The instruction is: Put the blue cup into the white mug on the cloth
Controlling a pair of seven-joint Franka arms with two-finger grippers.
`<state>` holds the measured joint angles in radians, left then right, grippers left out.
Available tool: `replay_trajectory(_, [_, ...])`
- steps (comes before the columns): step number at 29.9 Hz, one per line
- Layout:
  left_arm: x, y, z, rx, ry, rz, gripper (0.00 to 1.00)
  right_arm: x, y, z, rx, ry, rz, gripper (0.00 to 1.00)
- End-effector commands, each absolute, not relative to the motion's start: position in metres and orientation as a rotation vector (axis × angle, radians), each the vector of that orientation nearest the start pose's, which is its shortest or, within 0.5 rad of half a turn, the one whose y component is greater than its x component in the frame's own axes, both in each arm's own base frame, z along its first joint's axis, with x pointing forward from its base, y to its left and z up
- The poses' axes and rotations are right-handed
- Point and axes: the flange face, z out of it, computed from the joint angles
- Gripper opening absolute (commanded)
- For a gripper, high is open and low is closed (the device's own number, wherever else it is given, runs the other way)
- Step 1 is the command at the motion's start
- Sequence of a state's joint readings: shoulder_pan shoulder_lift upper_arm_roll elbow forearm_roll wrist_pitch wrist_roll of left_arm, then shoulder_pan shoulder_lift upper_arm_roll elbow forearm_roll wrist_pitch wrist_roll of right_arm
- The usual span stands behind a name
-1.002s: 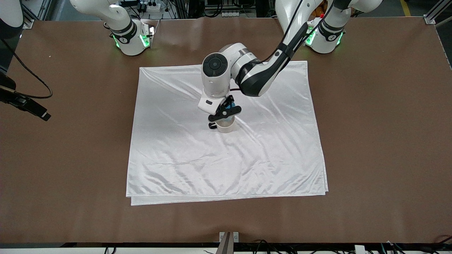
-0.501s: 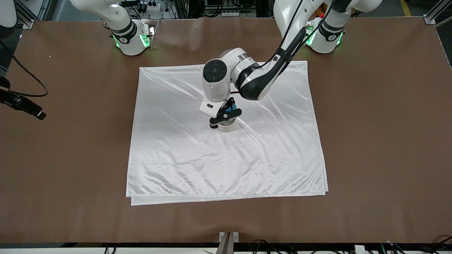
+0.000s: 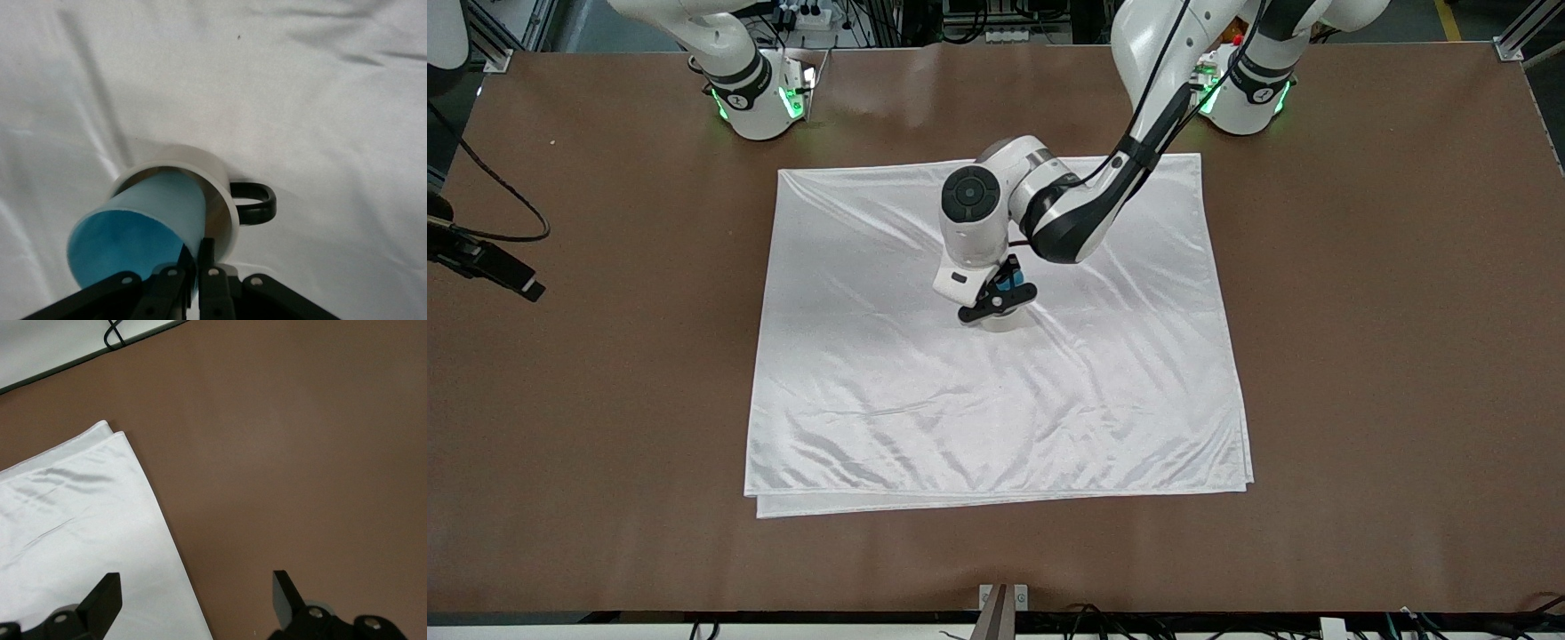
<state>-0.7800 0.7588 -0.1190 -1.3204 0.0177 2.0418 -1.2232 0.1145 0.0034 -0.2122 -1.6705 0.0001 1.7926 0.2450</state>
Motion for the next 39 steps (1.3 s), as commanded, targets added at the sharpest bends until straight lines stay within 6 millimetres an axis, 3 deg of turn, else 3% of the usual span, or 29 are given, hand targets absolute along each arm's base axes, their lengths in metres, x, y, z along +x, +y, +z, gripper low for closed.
replay_trajectory(1, [0.483, -0.563, 0.282, -3.107, -0.53, 0.097, 1.0, 0.565, -0.067, 0.603, -3.111, 0.449, -0.208, 1.0])
replay_trajectory(13, [0.483, -0.562, 0.292, -3.114, -0.498, 0.094, 1.0, 0.566, -0.065, 0.613, -3.117, 0.422, -0.23, 1.0])
replay_trajectory(18, [0.493, -0.549, 0.306, -3.101, -0.519, 0.097, 1.0, 0.567, -0.062, 0.621, -3.117, 0.408, -0.254, 1.0])
replay_trajectory(20, [0.501, -0.538, 0.307, -3.078, -0.533, 0.108, 1.0, 0.568, -0.063, 0.626, -3.121, 0.379, -0.268, 1.0])
replay_trajectory(26, [0.535, -0.494, 0.337, -3.074, -0.491, 0.12, 1.0, 0.568, -0.06, 0.645, -3.128, 0.31, -0.324, 1.0])
replay_trajectory(35, [0.599, -0.41, 0.37, -3.113, -0.465, 0.088, 1.0, 0.566, -0.053, 0.658, -3.136, 0.292, -0.308, 1.0])
replay_trajectory(39, [0.625, -0.36, 0.384, -3.121, -0.418, 0.089, 1.0, 0.563, -0.052, 0.659, -3.152, 0.286, -0.27, 1.0])
